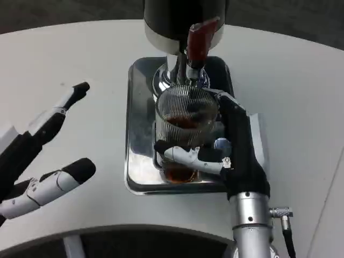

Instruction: Grasp the cup under the faucet to collect the drink, then remove the cup.

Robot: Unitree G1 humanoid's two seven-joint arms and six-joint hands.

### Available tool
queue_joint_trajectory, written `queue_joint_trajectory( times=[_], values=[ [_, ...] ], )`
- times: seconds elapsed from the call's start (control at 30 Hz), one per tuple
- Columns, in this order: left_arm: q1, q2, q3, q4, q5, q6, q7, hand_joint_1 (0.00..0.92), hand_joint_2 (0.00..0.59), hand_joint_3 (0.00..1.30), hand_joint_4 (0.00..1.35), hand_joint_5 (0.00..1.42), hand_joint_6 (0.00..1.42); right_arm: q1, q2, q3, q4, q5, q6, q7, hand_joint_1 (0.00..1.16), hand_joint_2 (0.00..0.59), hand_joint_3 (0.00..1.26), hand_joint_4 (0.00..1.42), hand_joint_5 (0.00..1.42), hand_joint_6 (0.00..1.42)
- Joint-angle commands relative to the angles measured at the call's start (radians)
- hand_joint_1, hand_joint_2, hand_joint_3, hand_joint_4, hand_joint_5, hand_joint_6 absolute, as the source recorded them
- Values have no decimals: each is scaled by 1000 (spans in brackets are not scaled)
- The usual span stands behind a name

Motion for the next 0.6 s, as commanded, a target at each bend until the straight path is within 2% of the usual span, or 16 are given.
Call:
queue_joint_trajectory(
  times=[0.03,0.23,0.4,0.47,0.6],
  values=[
    [32,2,-6,-21,39,15,12,0,138,0,0,0,0,88,13,30,-98,-6,4,20,1086,105,652,851,977,1330],
    [39,-3,-12,-28,62,21,16,0,137,0,0,0,0,162,-2,49,-173,-1,23,42,1086,102,653,851,977,1334],
    [52,5,-13,-54,142,36,32,0,135,0,0,0,0,205,-9,56,-258,-1,36,63,1086,101,653,851,977,1336],
    [68,15,-15,-85,205,63,32,0,125,0,0,0,0,219,-11,59,-300,-5,44,72,1086,101,653,859,977,1339],
    [101,53,-44,-164,334,194,-23,0,96,0,0,0,0,245,-13,65,-388,-12,68,93,1086,101,663,870,977,1358]
  ],
)
